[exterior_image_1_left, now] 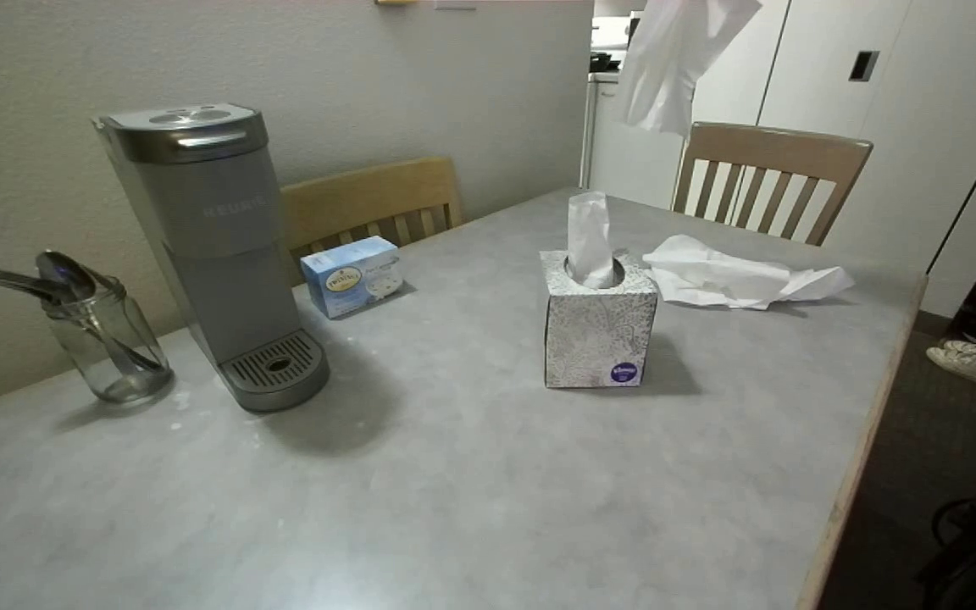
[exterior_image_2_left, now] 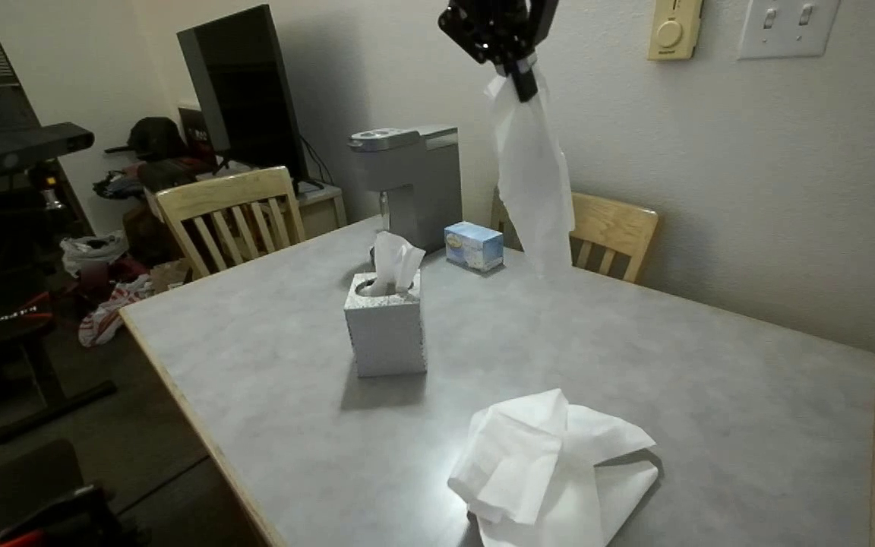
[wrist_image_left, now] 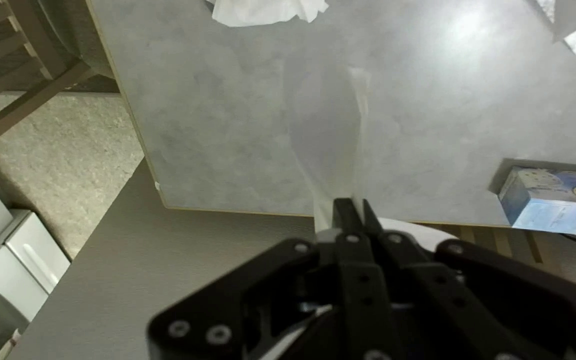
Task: Pick up the tissue paper from the box and put it on the table.
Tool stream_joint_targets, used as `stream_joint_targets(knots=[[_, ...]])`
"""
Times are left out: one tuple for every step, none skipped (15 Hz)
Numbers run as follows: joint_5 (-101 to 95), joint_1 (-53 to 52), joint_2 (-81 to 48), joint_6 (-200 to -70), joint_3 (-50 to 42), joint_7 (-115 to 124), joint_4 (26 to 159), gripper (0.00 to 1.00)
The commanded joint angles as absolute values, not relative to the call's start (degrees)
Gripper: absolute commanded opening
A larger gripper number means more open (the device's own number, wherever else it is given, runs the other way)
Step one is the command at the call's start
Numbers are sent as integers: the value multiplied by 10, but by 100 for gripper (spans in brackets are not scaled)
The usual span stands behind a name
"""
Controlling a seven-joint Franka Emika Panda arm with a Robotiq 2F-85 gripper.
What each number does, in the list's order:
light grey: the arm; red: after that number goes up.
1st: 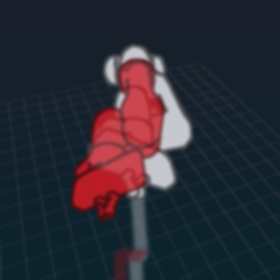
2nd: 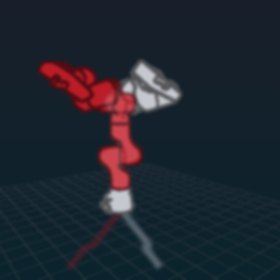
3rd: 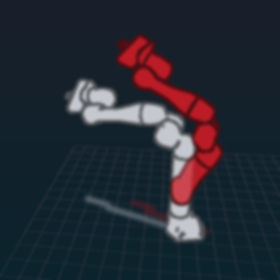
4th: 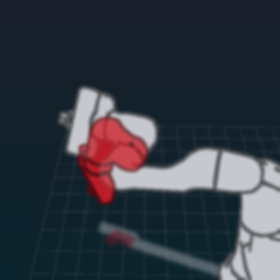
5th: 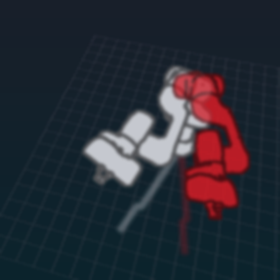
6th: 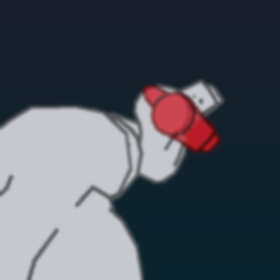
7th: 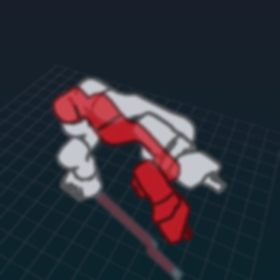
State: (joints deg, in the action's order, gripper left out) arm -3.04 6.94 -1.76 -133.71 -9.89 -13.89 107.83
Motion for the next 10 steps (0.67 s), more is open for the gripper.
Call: stream_joint_targets(knots=[[30,98,-70,-1381,-103,-228,1074,0],[43,106,-82,-1382,-103,-244,1072,0],[54,115,-96,-1383,-102,-258,1074,0],[58,123,-109,-1382,-101,-264,1074,0],[61,131,-121,-1384,-100,-270,1078,0],[66,139,-132,-1383,-98,-277,1080,0],[65,146,-141,-1384,-98,-279,1085,0],[60,151,-151,-1387,-98,-280,1091,0],[61,157,-160,-1389,-97,-280,1095,0],[57,161,-169,-1393,-96,-278,1103,0]])
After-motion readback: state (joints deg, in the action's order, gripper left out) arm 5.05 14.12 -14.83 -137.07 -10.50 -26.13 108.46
